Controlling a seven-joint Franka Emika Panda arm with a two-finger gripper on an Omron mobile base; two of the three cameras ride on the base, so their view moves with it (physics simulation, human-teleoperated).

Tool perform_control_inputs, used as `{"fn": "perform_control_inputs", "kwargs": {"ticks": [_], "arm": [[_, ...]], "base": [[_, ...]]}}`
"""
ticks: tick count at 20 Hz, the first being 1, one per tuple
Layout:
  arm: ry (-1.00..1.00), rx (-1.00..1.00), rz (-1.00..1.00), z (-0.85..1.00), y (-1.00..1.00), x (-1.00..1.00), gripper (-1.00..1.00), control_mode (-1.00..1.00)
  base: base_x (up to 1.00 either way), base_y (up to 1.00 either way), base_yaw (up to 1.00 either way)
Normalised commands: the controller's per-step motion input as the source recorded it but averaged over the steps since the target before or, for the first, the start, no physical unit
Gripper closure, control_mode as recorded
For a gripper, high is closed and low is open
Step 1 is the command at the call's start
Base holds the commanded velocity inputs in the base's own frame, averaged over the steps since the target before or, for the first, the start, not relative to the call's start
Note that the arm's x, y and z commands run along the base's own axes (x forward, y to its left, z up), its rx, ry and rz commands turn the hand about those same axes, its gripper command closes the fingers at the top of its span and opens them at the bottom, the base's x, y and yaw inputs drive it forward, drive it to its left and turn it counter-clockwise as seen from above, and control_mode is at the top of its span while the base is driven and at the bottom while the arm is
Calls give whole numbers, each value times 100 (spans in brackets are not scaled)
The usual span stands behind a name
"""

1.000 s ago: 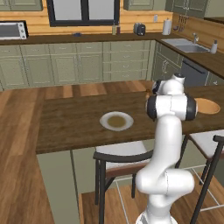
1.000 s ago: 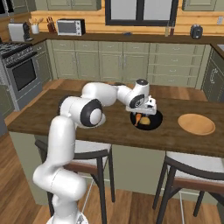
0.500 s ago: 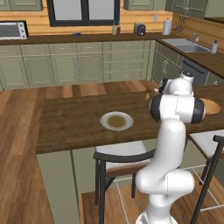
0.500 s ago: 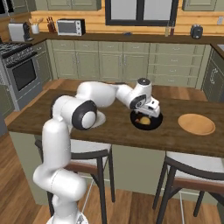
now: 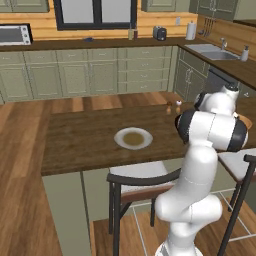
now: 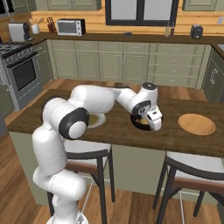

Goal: Pick the chicken drumstick and potato from their plates and place them in the bowl. Then put the bowl in the fridge.

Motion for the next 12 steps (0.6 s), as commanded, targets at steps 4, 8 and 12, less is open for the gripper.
{"fn": "perform_control_inputs", "kwargs": {"ticks": [4,8,12], "arm": [[3,39,-47,-8,-13,-2,-100,-100],[0,39,-20,-1,-3,0,-100,-100],[-6,21,-1,-19,4,0,-100,-100]], "base": [[0,0,0],[0,0,0],[0,0,0]]}}
